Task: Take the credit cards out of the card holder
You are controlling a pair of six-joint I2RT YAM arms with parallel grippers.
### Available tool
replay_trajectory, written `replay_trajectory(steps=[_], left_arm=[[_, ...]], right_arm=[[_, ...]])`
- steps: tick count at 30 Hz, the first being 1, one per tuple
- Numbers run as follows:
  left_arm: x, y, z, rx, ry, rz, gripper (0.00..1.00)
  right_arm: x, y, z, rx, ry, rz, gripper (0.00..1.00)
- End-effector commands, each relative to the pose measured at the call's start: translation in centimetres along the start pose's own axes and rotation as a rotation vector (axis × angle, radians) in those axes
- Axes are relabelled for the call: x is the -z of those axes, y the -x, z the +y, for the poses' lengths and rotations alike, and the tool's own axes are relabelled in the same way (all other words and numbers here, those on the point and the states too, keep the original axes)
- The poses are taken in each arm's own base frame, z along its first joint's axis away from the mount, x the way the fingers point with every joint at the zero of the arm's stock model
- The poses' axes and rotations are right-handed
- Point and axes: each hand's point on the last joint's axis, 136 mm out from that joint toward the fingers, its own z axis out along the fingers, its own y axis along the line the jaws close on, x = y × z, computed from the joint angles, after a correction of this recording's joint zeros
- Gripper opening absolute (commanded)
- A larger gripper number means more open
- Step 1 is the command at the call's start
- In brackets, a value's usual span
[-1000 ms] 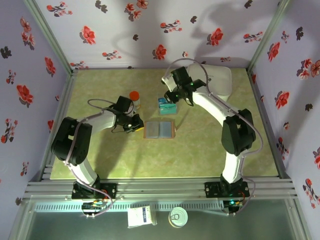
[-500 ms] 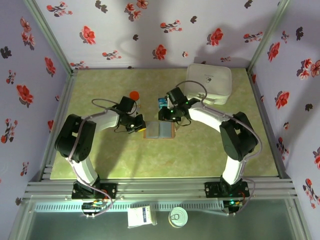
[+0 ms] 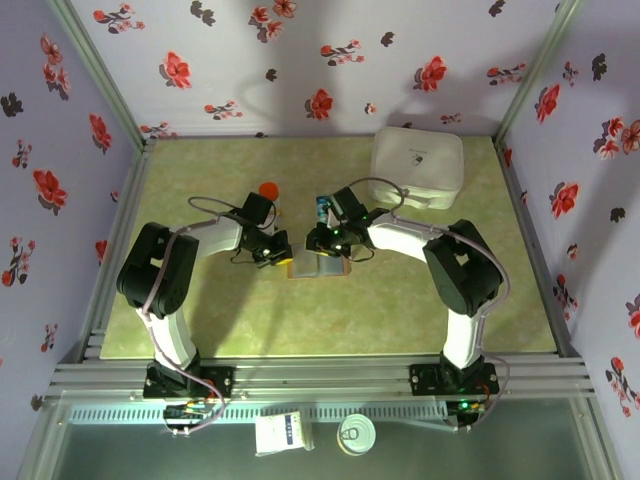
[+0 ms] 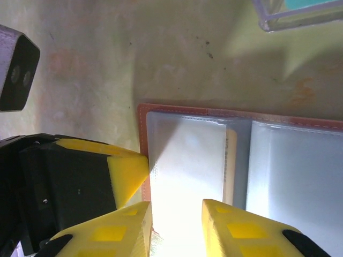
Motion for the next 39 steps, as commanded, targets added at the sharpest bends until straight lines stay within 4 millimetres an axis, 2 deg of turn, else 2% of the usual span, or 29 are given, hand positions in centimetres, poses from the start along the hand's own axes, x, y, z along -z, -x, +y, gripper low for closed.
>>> replay_trajectory(steps=[1, 6, 11, 17, 22, 33, 39], left_arm=[[-0.3, -0.5, 0.7, -0.016, 0.042, 0.025, 0.02], [-0.3, -0.5, 1.0, -0.021, 0.055, 0.023, 0.01], [-0.3, -0.3, 1.0, -0.028, 0.063, 0.022, 0.01], [-0.6, 0.0, 1.4, -0.040, 0.088, 0.017, 0.00], [-1.1, 0.1, 2.0, -0.034, 0.104, 0.022, 0.00], [-0.8, 0.5, 2.1, -0.047, 0.126, 0.010, 0.00], [0.7, 1.3, 1.1, -0.054, 0.119, -0.034, 0.00]], right_arm=[[-1.2, -0.9, -0.2, -0.022, 0.013, 0.045, 0.29], [-2.1, -1.3, -0.2, -0.022, 0.031, 0.071, 0.23], [-2.6, -1.4, -0.8, -0.025, 0.013, 0.082, 0.23], [-2.1, -1.5, -3.1, -0.001, -0.118, 0.071, 0.24], [-1.7, -1.4, -3.3, 0.003, -0.133, 0.053, 0.22], [-1.4, -0.9, -3.9, -0.086, -0.040, 0.018, 0.19], [-1.4, -0.6, -4.1, -0.134, 0.020, -0.003, 0.17]])
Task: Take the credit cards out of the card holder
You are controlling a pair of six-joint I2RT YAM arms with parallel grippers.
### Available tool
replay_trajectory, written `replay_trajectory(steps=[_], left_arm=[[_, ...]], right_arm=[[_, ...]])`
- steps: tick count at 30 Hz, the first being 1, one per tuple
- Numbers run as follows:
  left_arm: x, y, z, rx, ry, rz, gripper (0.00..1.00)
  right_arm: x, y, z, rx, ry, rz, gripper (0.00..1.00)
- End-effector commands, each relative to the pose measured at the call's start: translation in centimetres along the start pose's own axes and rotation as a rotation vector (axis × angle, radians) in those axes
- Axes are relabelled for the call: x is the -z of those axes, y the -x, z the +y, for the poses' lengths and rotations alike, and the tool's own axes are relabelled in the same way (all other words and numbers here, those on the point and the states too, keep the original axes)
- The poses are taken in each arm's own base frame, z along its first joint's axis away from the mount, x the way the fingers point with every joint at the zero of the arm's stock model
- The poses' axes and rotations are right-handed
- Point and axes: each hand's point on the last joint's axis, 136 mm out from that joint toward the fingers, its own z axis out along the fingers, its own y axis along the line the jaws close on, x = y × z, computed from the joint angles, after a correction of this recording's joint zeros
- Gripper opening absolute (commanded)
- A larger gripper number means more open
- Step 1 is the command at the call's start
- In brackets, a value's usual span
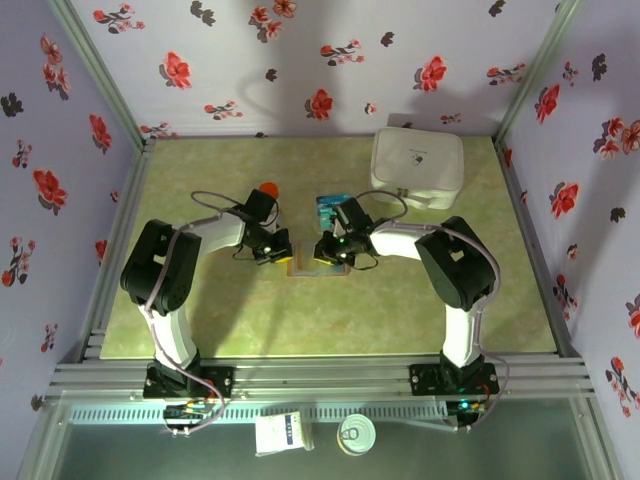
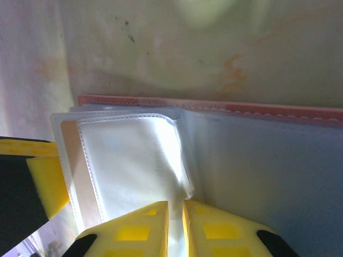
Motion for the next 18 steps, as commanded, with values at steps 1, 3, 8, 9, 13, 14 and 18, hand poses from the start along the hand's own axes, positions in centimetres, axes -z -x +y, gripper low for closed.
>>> replay_trajectory(steps=[1, 3, 8, 9, 13, 14, 18], left_arm=[[1.2, 0.6, 0.4, -0.011, 0.053, -0.034, 0.01], [2.1, 0.9, -0.3, -0.012, 0.038, -0.056, 0.02], [4.0, 1.4, -1.8, -0.007, 0.000, -0.103, 0.04], [4.2, 1.3, -2.1, -0.007, -0.012, -0.103, 0.06], [4.0, 0.8, -4.1, -0.006, -0.081, -0.098, 0.17], [3.8, 0.7, -4.6, -0.011, -0.091, -0.101, 0.20], [2.5, 0.3, -5.4, -0.009, -0.106, -0.076, 0.24]], right_arm=[[0.3, 0.0, -0.5, -0.050, 0.016, -0.011, 0.17], [0.3, 0.0, -0.6, -0.054, 0.018, -0.009, 0.16], [0.1, -0.2, -0.7, -0.062, 0.032, -0.005, 0.16], [0.1, -0.2, -0.7, -0.063, 0.032, -0.006, 0.16], [0.0, -0.2, -0.9, -0.067, 0.039, -0.007, 0.16], [0.0, -0.2, -0.9, -0.070, 0.042, -0.007, 0.16], [-0.1, -0.2, -0.9, -0.078, 0.058, -0.008, 0.15]])
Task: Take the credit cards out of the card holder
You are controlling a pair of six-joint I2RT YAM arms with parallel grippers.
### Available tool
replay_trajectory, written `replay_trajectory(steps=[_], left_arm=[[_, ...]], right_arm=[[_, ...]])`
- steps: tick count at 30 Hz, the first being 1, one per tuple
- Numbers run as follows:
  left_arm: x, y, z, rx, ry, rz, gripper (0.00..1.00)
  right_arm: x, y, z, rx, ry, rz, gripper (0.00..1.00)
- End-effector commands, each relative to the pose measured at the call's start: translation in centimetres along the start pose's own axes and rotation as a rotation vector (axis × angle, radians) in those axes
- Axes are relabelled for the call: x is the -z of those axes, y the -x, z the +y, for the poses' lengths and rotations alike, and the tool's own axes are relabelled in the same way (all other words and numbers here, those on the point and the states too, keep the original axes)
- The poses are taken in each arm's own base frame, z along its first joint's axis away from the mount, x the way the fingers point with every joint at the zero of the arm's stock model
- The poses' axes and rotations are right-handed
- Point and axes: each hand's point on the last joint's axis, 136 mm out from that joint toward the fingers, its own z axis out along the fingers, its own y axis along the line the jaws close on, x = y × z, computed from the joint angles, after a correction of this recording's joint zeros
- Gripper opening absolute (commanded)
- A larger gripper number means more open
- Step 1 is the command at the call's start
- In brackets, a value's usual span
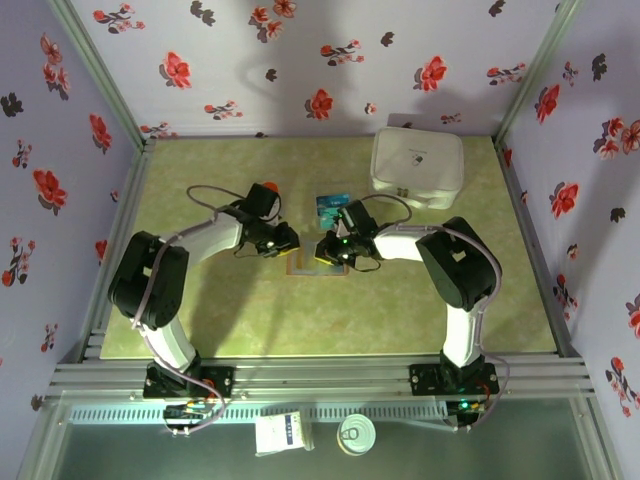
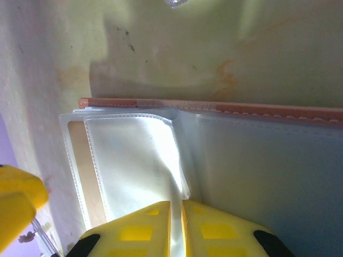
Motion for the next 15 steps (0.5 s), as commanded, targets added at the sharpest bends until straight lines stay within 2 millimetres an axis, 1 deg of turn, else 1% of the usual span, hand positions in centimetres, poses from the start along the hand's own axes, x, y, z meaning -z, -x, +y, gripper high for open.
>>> replay_trajectory(steps=[1, 5, 10, 15], left_arm=[[-0.8, 0.1, -1.6, 0.015, -0.047, 0.011, 0.24], [-1.8, -0.4, -1.3, 0.015, -0.033, 0.022, 0.30], [-2.7, -0.7, -0.2, 0.033, -0.002, 0.036, 0.32], [-3.4, -0.9, -0.1, 0.044, -0.015, 0.048, 0.32]], right_arm=[[0.0, -0.4, -0.9, -0.040, -0.002, 0.006, 0.16], [0.0, -0.2, -0.8, -0.053, 0.032, 0.002, 0.15], [0.0, 0.0, -0.6, -0.077, 0.086, -0.005, 0.15], [0.0, -0.1, -0.7, -0.084, 0.099, -0.003, 0.15]])
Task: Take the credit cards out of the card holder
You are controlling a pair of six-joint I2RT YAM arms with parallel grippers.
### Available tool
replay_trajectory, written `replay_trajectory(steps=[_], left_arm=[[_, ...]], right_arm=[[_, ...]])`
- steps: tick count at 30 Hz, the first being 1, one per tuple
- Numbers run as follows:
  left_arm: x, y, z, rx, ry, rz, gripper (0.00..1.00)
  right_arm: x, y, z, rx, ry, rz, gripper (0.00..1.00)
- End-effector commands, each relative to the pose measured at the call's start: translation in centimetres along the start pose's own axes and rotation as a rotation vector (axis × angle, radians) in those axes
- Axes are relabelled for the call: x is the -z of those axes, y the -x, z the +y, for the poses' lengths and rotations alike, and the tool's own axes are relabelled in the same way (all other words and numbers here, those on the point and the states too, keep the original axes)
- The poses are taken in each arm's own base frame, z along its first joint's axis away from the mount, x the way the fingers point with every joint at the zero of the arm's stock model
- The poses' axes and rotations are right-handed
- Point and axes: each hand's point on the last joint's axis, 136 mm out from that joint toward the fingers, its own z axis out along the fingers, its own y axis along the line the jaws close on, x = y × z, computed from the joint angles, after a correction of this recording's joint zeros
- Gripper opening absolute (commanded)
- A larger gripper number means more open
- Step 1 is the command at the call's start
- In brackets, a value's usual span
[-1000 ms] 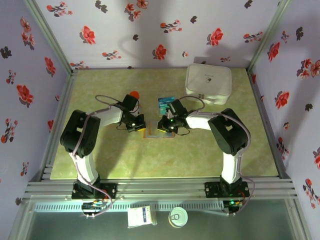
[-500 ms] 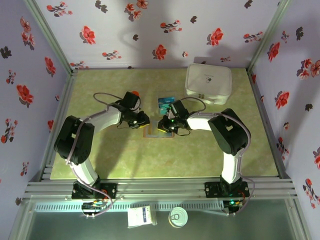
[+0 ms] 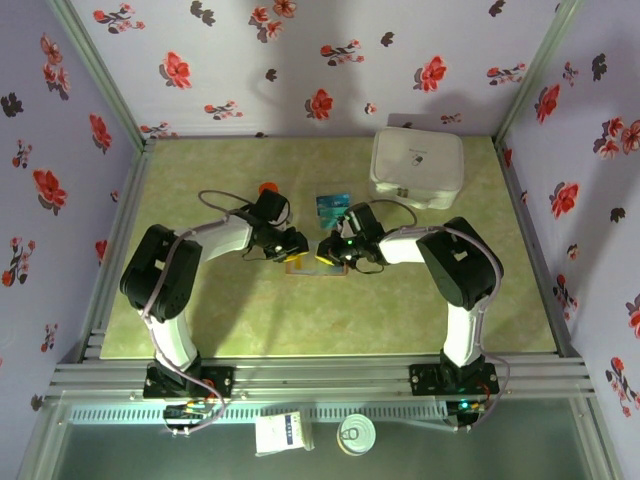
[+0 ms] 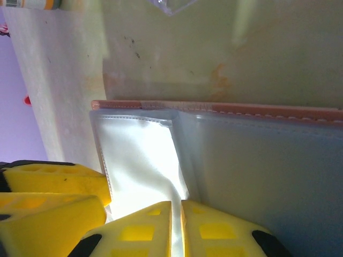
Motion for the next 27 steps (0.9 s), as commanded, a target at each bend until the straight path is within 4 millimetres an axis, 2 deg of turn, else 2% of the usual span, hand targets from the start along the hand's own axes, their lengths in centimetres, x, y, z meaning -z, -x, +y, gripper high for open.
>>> replay_trajectory(steps=[1, 7, 14, 20, 27], left_arm=[[-0.9, -0.1, -0.1, 0.018, -0.019, 0.014, 0.31], [-1.6, -0.2, -0.9, 0.039, -0.083, 0.027, 0.25], [-0.6, 0.2, -2.4, 0.037, -0.141, 0.009, 0.24], [0.4, 0.4, -3.4, 0.026, -0.165, 0.003, 0.28], [0.0, 0.1, -4.8, 0.019, -0.192, 0.026, 0.36]], right_arm=[[0.0, -0.2, -0.8, -0.033, -0.001, 0.002, 0.14], [0.1, -0.1, -0.2, -0.028, 0.020, 0.000, 0.15], [1.6, 0.3, 2.2, 0.026, 0.066, -0.019, 0.20], [4.5, 1.1, 2.5, 0.063, -0.003, -0.071, 0.24], [9.1, 2.3, 2.4, 0.121, -0.105, -0.155, 0.27]])
